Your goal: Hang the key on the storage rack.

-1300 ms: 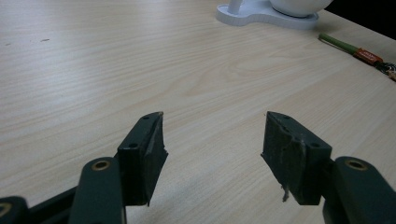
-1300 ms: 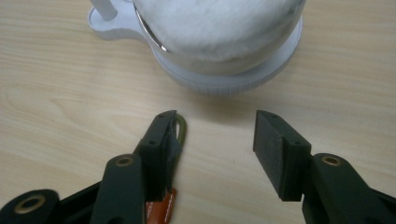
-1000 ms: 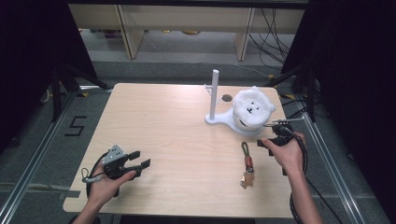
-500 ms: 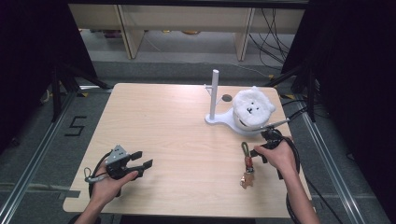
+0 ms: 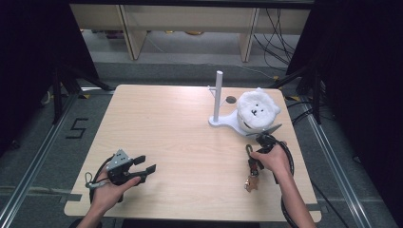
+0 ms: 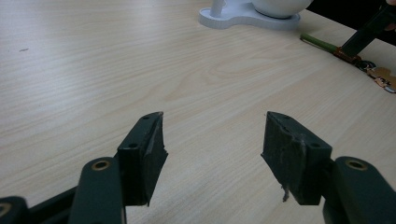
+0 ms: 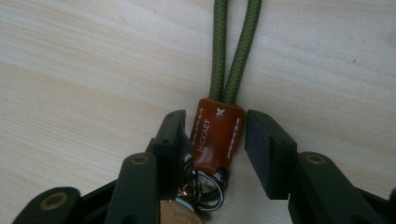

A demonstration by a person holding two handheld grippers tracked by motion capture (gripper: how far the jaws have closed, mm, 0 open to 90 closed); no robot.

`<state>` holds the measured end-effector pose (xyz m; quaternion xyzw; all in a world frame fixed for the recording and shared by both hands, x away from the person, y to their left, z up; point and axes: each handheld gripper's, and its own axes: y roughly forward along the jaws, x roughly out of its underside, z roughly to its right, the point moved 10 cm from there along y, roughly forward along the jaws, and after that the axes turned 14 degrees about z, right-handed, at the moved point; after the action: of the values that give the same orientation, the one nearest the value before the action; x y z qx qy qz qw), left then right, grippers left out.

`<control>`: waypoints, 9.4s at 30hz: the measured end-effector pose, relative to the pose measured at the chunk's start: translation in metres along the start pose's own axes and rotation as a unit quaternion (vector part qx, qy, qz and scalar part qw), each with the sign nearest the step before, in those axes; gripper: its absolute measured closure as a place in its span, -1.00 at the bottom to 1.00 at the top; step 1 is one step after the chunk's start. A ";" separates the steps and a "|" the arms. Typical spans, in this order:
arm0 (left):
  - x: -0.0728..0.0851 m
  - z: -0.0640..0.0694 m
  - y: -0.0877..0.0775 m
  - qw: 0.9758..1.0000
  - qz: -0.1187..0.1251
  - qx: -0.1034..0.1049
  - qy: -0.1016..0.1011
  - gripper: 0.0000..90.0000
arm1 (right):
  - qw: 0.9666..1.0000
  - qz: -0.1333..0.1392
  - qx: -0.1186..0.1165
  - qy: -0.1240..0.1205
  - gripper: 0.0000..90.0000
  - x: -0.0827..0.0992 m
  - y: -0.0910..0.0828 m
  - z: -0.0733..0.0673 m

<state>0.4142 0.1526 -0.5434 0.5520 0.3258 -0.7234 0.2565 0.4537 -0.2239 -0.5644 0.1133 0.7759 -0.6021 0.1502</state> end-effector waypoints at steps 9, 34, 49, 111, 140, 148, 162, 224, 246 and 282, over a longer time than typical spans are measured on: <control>0.002 0.000 0.001 1.000 -0.004 0.000 0.002 -0.15 | 0.997 -0.003 0.020 -0.070 0.41 -0.003 0.008 0.008; -0.003 0.002 0.001 1.000 0.003 0.003 -0.004 -0.15 | 0.988 0.129 -0.034 -0.078 0.54 -0.005 -0.014 -0.020; -0.033 0.026 0.019 0.999 0.038 0.034 -0.017 -0.14 | 0.916 0.353 -0.133 -0.138 0.54 -0.019 -0.042 -0.064; -0.111 0.102 0.105 0.979 0.072 0.162 -0.098 0.79 | 0.837 0.460 -0.212 -0.206 0.54 -0.014 -0.048 -0.177; -0.116 0.105 0.108 0.982 0.085 0.161 -0.051 0.87 | 0.831 0.476 -0.206 -0.202 0.46 -0.017 -0.051 -0.180; -0.120 0.084 0.114 0.988 0.093 0.120 -0.021 0.87 | 0.836 0.478 -0.189 -0.194 0.25 -0.016 -0.055 -0.166; -0.137 0.052 0.129 0.993 0.105 0.049 0.026 0.87 | 0.859 0.459 -0.125 -0.187 0.25 0.004 -0.050 -0.105; -0.169 0.054 0.224 0.990 0.081 -0.025 0.112 0.86 | 0.871 0.452 -0.119 -0.148 0.27 0.021 -0.037 -0.066; -0.174 0.055 0.230 0.990 0.073 -0.016 0.121 0.89 | 0.872 0.453 -0.123 -0.143 0.26 0.022 -0.036 -0.068; -0.146 0.044 0.186 0.992 0.021 0.018 0.121 0.28 | 0.870 0.456 -0.108 -0.154 0.24 0.021 -0.037 -0.060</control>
<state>0.5601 -0.0016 -0.4297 0.6466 0.3300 -0.6516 0.2203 0.4156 -0.1750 -0.5250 0.3437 0.6650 -0.3886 0.5374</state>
